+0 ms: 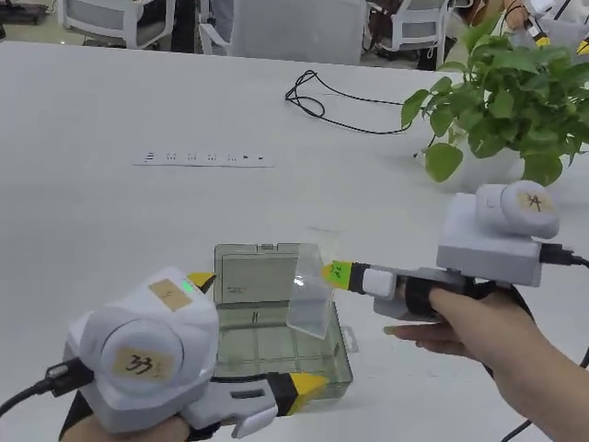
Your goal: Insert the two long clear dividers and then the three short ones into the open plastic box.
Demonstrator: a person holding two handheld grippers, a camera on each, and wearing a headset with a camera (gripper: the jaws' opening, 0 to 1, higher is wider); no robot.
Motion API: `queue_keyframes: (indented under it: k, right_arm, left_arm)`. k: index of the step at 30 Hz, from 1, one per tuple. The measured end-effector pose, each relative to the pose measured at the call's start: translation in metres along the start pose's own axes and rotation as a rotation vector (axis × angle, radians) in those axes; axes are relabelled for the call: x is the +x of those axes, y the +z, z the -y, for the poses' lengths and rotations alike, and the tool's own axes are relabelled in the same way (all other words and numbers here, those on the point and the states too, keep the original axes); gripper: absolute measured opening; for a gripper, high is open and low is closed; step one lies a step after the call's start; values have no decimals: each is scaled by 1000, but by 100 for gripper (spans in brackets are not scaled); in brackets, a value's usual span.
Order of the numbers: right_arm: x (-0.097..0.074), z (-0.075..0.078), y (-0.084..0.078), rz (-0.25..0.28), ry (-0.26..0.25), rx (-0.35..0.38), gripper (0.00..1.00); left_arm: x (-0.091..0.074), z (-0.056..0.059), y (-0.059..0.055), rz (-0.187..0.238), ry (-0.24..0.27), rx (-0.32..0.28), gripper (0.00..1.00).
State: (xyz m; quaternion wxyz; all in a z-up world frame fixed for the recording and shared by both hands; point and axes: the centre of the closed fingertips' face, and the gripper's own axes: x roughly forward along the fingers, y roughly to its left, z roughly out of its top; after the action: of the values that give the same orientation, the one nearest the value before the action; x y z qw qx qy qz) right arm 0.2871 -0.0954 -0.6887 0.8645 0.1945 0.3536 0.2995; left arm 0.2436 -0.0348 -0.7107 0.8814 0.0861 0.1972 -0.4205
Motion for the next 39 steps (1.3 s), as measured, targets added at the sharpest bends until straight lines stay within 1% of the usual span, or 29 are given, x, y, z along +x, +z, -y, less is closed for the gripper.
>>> queue_keyframes:
  k: [2,3,5,7,8,9,10,11,12,13,14,15,16,17,18,19,20,21,23,24,25,27,29,32,33,34,35,37,39]
  right_arm:
    - [1,3,-2,-22,-15,-3,2]
    - [2,6,-5,-52,-28,6,2]
    - [2,9,-8,-86,-43,16,2]
    - [3,11,-17,-153,-77,18,2]
    - [4,13,-16,-151,-82,4,2]
    - [3,15,-21,-190,-107,-3,2]
    - [5,15,-20,-191,-114,8,2]
    - [5,15,-21,-206,-118,18,2]
    - [4,15,-26,-251,-131,57,2]
    - [5,15,-28,-267,-128,62,2]
    - [5,22,-34,-341,-136,70,2]
    - [6,28,-34,-353,-158,80,2]
    - [6,31,-38,-396,-166,91,2]
    - [6,33,-40,-410,-175,99,2]
    - [8,37,-40,-430,-186,120,2]
    - [8,38,-41,-450,-186,130,2]
    - [11,40,-39,-442,-187,136,2]
    - [12,40,-40,-473,-189,165,2]
    - [13,40,-39,-487,-201,189,2]
    - [12,40,-40,-511,-204,194,2]
    - [13,43,-40,-537,-225,190,2]
    - [17,48,-40,-581,-244,179,2]
    - [19,46,-39,-603,-261,155,2]
    - [23,46,-40,-650,-281,192,2]
    - [27,46,-39,-645,-285,194,2]
    - [26,42,-43,-665,-291,202,2]
    - [27,42,-45,-673,-297,197,2]
    - [29,45,-47,-694,-313,217,2]
    - [33,54,-48,-723,-331,211,2]
  left_arm:
    - [-2,1,-5,-14,-13,10,100]
    - [-3,1,-8,-21,-18,19,100]
    - [-4,1,-12,-33,-15,25,100]
    - [-5,0,-14,-37,-15,8,100]
    - [-5,0,-15,-36,-14,4,100]
    - [-5,0,-16,-36,-15,3,100]
    - [-6,1,-17,-38,-18,7,100]
    - [-6,1,-18,-42,-18,13,100]
    - [-6,0,-22,-57,-19,24,100]
    - [-7,-1,-23,-62,-18,28,100]
    - [-7,0,-24,-67,-27,32,100]
    - [-8,0,-26,-71,-33,38,100]
    - [-9,0,-26,-74,-34,48,100]
    - [-10,-1,-29,-90,-40,77,100]
    - [-11,-2,-30,-93,-41,88,100]
    - [-12,-3,-32,-101,-45,96,100]
    - [-13,-4,-33,-107,-47,97,100]
    - [-14,-6,-35,-110,-45,98,100]
    - [-16,-7,-37,-113,-44,101,100]
    - [-17,-8,-38,-116,-44,99,100]
    - [-17,-8,-39,-118,-44,99,100]
    - [-18,-8,-42,-125,-45,103,100]
    - [-19,-7,-44,-129,-47,104,100]
    - [-19,-6,-46,-131,-53,102,100]
    - [-20,-5,-47,-132,-53,106,100]
    - [-20,-5,-47,-131,-53,109,100]
    - [-20,-5,-47,-132,-54,111,100]
    - [-20,-5,-48,-131,-55,111,100]
    - [-21,-6,-48,-128,-54,106,100]
